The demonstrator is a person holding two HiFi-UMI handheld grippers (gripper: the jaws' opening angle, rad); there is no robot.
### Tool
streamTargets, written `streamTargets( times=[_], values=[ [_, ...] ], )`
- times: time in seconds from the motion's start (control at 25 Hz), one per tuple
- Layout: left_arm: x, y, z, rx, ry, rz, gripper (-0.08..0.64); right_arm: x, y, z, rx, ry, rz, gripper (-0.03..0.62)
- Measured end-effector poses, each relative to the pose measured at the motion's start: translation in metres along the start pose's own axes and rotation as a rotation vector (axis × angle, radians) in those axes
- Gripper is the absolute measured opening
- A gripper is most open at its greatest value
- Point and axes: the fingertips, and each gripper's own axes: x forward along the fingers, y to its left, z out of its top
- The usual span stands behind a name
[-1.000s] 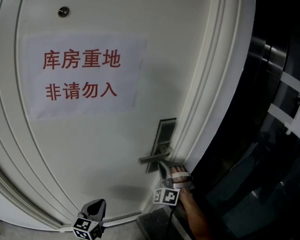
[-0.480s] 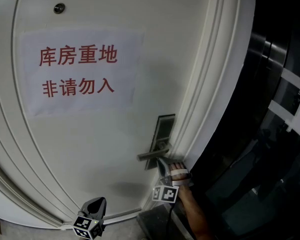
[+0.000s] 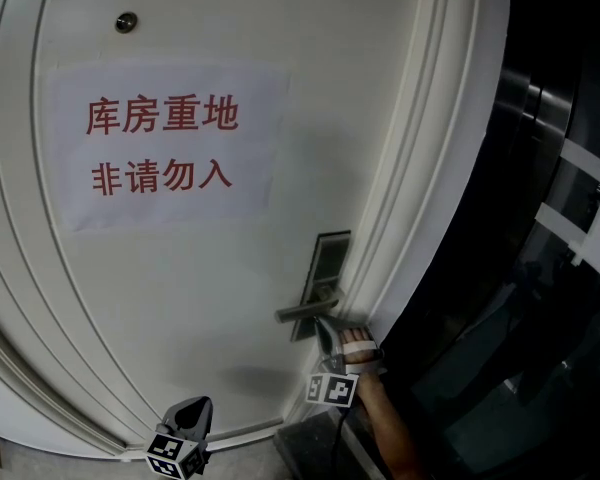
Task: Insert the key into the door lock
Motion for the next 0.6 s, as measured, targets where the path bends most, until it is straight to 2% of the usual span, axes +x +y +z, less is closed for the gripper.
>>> streamTargets(
  times=[0.08,0.2,0.28,0.36,0.6],
  values=[
    [0.0,-0.003,0.002,-0.001,0.003,-0.006,0.003,-0.002,-0.001,-0.001,0.024,-0.005,-0.012,0.028],
    [0.001,0.002,-0.008,0.002,0.008,-0.002,0.003,-0.005,-0.004,-0.005,0.077,-0.008,-0.019,0.122],
    [0.001,0.002,-0.009,0.002,0.009,-0.005,0.003,-0.008,-0.009,-0.006,0.1,-0.013,-0.044,0.157],
    [0.001,0.0,-0.009,0.003,0.01,-0.011,0.003,-0.012,-0.012,-0.006,0.12,-0.016,-0.06,0.16],
    [0.0,-0.005,-0.007,0.012,0.005,-0.026,0.003,-0.029,-0.014,-0.004,0.203,-0.025,-0.036,0.167]
  ],
)
